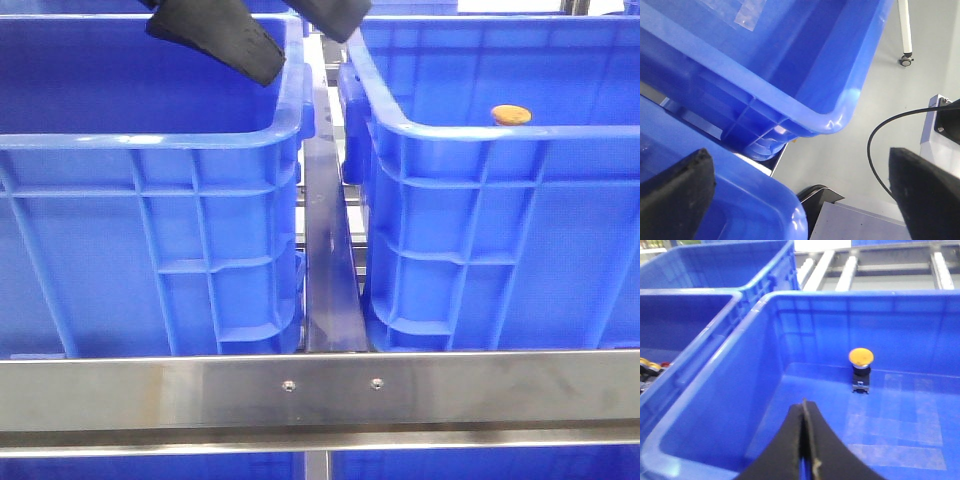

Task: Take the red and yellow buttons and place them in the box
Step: 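Move the left gripper down into the button crate over a red button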

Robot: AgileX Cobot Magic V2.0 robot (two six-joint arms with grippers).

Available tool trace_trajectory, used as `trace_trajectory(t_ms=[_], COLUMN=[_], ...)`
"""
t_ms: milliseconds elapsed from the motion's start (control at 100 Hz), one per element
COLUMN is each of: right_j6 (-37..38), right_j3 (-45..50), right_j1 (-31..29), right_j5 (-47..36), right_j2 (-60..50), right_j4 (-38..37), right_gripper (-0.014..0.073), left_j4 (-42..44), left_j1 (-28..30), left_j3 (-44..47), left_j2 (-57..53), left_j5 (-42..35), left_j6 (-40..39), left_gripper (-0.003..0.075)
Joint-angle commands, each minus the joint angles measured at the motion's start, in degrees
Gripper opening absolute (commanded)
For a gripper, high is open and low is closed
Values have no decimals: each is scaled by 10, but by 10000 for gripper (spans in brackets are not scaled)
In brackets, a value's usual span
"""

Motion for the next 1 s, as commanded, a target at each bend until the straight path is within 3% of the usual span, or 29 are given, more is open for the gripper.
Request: trace_trajectory(t_ms=[0,200,580,990], right_j6=[-6,-6,-6,-6], right_j3=[-3,0,0,0], right_j1=[-1,-1,-1,-1], right_j5=[7,7,7,8], right_j2=[-26,-35,-35,-35], right_j4=[14,14,14,14], right_gripper=[-66,-70,-70,-70], left_j4=[-33,-29,75,384], left_j1=[-3,3,86,112], left_j3=[-15,-21,-59,-59], left_j2=[-23,-23,-23,-20], left_j5=[-10,-14,-66,-118], left_j6=[0,-9,-203,-476], left_gripper=[661,661,661,661])
